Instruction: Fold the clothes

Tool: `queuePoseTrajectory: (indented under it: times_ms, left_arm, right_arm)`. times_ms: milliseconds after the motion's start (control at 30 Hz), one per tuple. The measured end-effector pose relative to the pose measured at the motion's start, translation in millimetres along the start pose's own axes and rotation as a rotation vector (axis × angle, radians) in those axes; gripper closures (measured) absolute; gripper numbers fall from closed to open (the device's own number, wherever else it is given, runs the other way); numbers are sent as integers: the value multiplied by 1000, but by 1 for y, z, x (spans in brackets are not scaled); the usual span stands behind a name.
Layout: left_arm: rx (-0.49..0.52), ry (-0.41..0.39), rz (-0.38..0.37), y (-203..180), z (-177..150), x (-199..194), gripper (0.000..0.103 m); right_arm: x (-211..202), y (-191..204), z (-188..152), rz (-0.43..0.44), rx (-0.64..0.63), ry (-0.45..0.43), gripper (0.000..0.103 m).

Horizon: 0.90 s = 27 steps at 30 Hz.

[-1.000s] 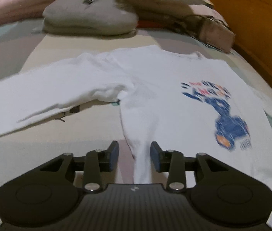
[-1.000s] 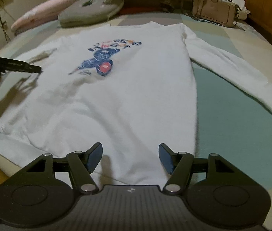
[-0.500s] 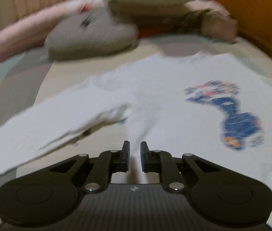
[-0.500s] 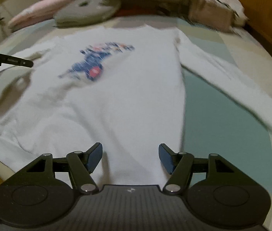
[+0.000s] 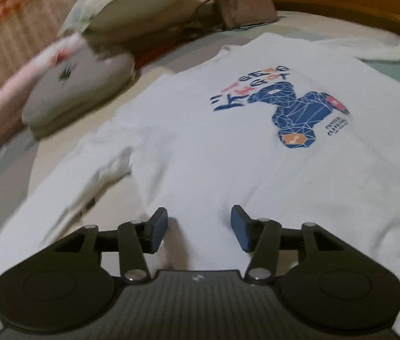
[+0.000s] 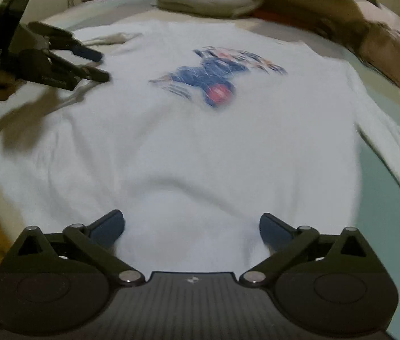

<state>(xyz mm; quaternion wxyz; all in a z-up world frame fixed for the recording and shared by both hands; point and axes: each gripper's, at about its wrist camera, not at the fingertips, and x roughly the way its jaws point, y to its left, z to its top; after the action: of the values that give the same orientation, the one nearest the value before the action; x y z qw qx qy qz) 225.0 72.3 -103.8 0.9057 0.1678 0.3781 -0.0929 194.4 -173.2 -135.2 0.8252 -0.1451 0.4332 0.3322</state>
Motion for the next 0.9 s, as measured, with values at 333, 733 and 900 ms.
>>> queuePoseTrajectory:
  times_ms: [333, 733, 900]
  left_arm:
    - [73, -110, -203, -50, 70, 17, 53]
    - [125, -38, -205, -57, 36, 19, 31]
    - [126, -11, -166, -50, 6, -17, 31]
  right_arm:
    - [8, -10, 46, -36, -3, -86, 1]
    - [0, -29, -3, -53, 82, -33, 0]
    - [3, -28, -1, -70, 101, -37, 0]
